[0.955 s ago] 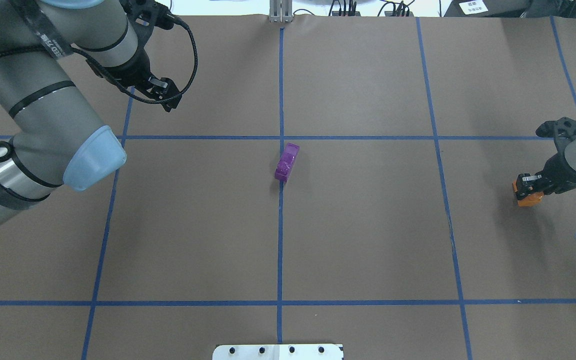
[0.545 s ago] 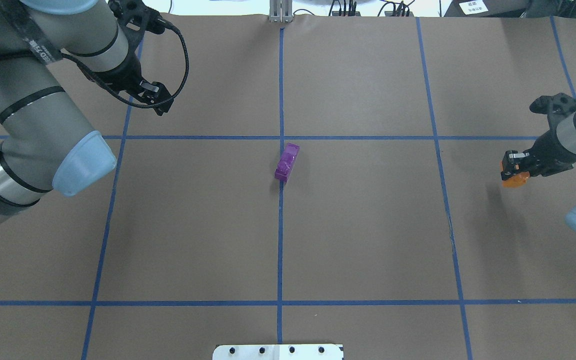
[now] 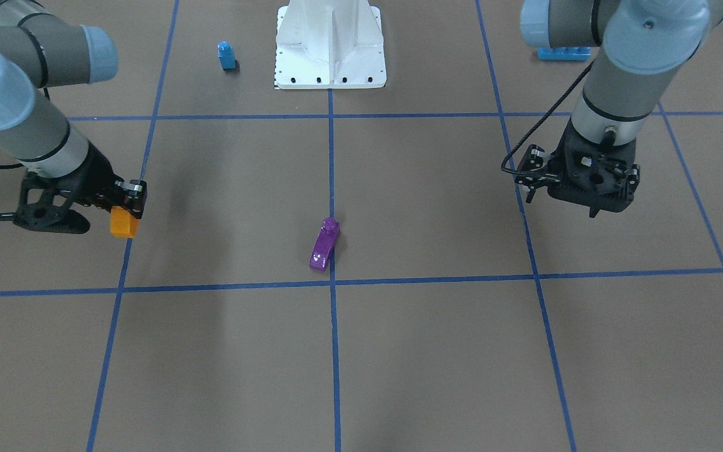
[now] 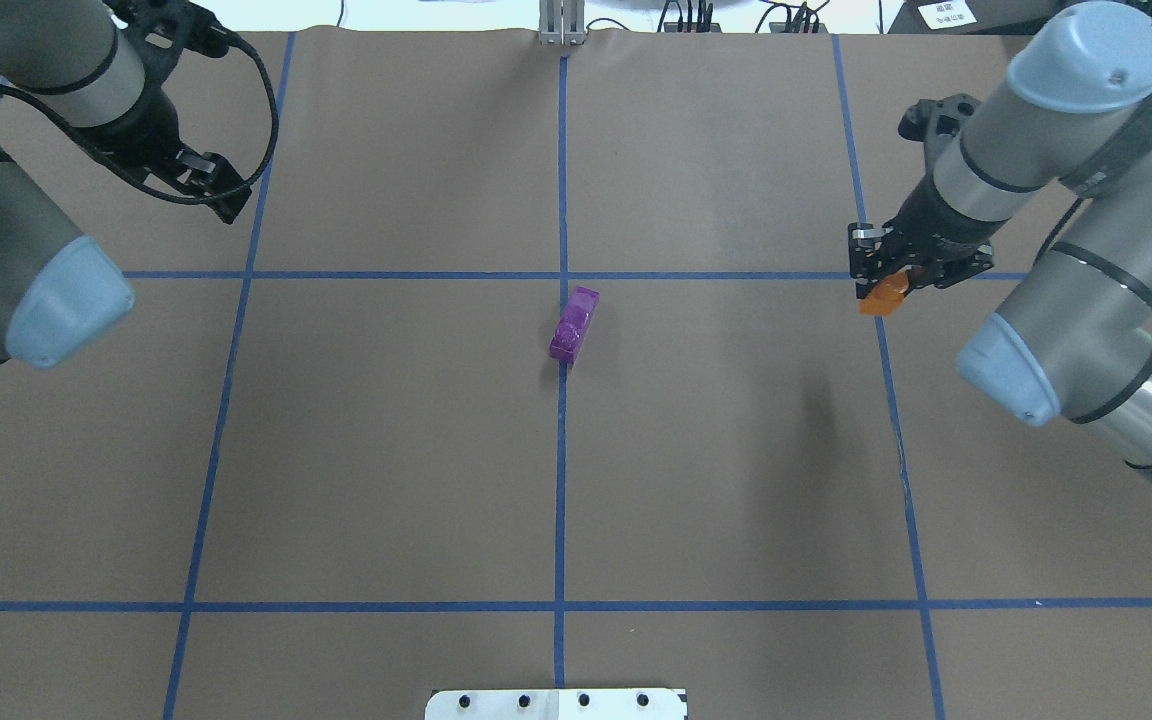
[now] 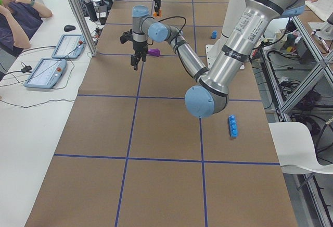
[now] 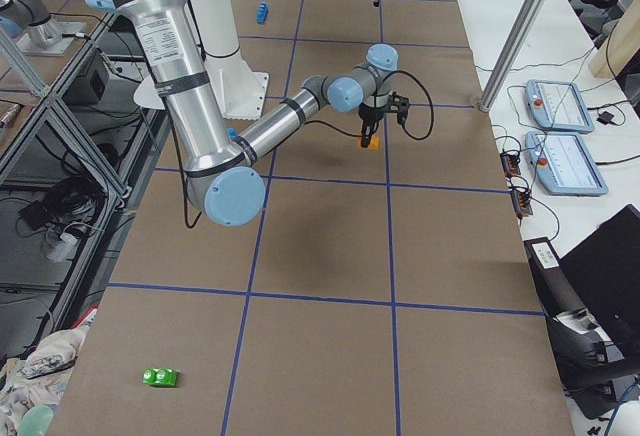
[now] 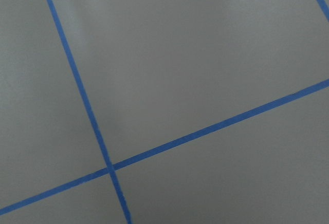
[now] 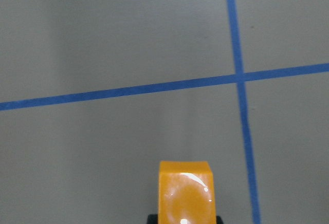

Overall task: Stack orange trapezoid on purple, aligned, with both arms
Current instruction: 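Carry the orange trapezoid with the right gripper over the purple trapezoid, then lower the orange trapezoid onto the purple one, aligning edges, with the right gripper, then open the right gripper and raise it away from the stack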

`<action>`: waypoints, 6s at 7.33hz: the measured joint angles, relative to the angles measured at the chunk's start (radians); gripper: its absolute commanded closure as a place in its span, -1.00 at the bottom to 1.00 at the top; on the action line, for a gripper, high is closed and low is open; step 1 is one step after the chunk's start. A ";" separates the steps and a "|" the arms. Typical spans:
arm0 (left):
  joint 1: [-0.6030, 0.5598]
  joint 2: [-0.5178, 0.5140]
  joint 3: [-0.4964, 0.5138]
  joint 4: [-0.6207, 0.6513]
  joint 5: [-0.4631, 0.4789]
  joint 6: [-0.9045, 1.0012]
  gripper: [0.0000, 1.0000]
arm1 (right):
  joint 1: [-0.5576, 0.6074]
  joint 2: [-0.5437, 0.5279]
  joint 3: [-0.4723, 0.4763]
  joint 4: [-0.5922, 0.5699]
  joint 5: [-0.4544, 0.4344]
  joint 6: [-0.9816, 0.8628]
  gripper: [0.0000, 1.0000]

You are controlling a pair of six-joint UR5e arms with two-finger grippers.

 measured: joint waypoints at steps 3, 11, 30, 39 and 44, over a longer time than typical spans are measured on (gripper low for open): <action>-0.103 0.124 -0.016 -0.004 -0.039 0.138 -1.00 | -0.135 0.259 -0.125 -0.036 -0.041 0.251 1.00; -0.136 0.180 -0.010 -0.014 -0.044 0.197 -1.00 | -0.234 0.564 -0.511 0.030 -0.105 0.551 1.00; -0.132 0.187 -0.008 -0.014 -0.044 0.186 -1.00 | -0.275 0.526 -0.546 0.129 -0.156 0.548 1.00; -0.130 0.185 -0.007 -0.014 -0.043 0.187 -1.00 | -0.269 0.519 -0.549 0.170 -0.160 0.545 -1.00; -0.179 0.192 -0.004 -0.016 -0.045 0.247 -1.00 | -0.086 0.422 -0.338 0.153 -0.059 0.456 -1.00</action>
